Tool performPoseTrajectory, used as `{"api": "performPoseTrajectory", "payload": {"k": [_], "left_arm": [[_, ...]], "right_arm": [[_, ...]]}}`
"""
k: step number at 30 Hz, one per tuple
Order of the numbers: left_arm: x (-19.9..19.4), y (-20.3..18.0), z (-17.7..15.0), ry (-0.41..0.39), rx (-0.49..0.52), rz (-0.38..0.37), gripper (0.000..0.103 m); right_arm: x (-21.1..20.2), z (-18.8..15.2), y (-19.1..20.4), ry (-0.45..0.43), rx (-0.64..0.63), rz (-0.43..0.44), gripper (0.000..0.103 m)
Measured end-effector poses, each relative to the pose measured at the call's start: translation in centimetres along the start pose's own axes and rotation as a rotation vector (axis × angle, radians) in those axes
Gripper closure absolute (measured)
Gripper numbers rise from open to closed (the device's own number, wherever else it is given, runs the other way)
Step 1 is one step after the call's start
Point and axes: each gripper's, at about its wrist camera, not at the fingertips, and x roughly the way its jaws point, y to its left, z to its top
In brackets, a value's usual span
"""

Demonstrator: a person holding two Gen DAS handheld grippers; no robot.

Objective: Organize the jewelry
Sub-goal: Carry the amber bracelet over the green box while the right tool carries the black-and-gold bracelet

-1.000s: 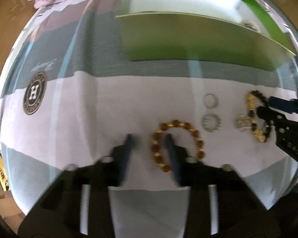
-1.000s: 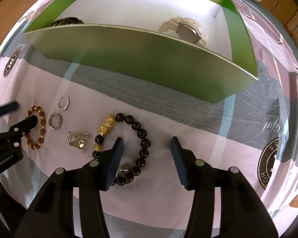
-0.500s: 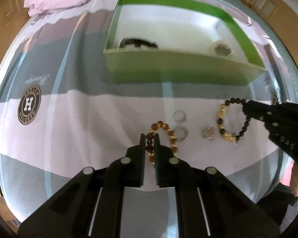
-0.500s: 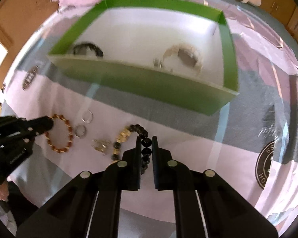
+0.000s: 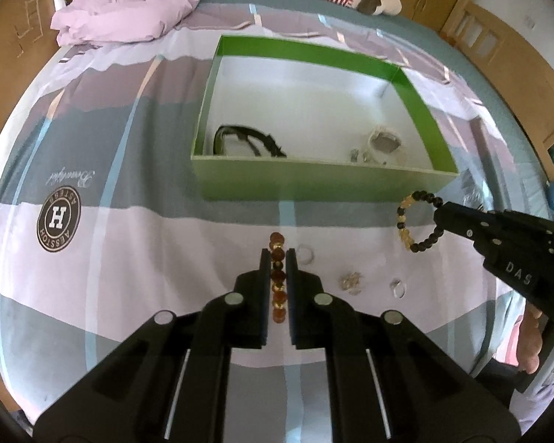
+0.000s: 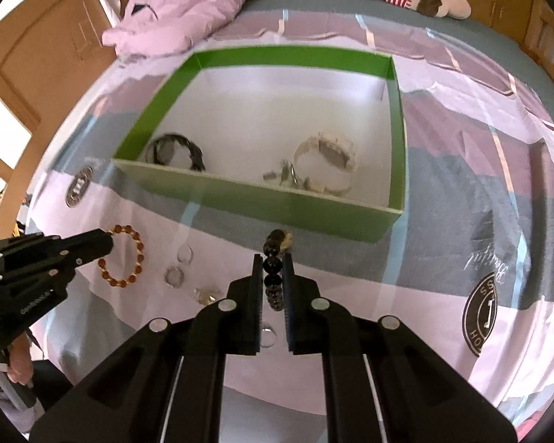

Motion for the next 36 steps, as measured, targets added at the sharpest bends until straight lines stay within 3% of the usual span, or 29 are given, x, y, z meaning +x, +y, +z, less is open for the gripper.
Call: {"api": "performPoseTrajectory", "payload": {"k": [7, 10, 15, 21, 27, 36], "left_arm": [[-1.2, -1.2, 1.3, -0.065, 0.016, 0.005, 0.096], [-2.5, -1.9, 2.0, -0.147, 0.015, 0.011, 0.096], [-4.0, -2.7, 3.1, -0.255, 0.014, -0.010, 0.096], [-3.6, -2.9, 6.0, -0.285, -0.007, -0.024, 0.096], [-1.4, -3.5, 8.5, -0.268, -0.008, -0.015, 0.096], [1.7, -3.7, 8.0, -0.225, 0.013, 0.054, 0.096]], "right_arm": [[-0.7, 0.5, 0.1, -0.033, -0.002, -0.001, 0.093], [-1.3, 0.9, 0.4, -0.072, -0.017, -0.017, 0.093], [-3.7, 2.0, 0.2, -0.202, 0.013, 0.010, 0.093], [-5.3, 3.4, -0.7, -0.333, 0.086, 0.048, 0.093], [-3.6, 4.9, -1.1, -0.314, 0.109, 0.003, 0.093], [-0.9, 5.2, -0.8, -0.250, 0.087, -0.027, 0.093]]}}
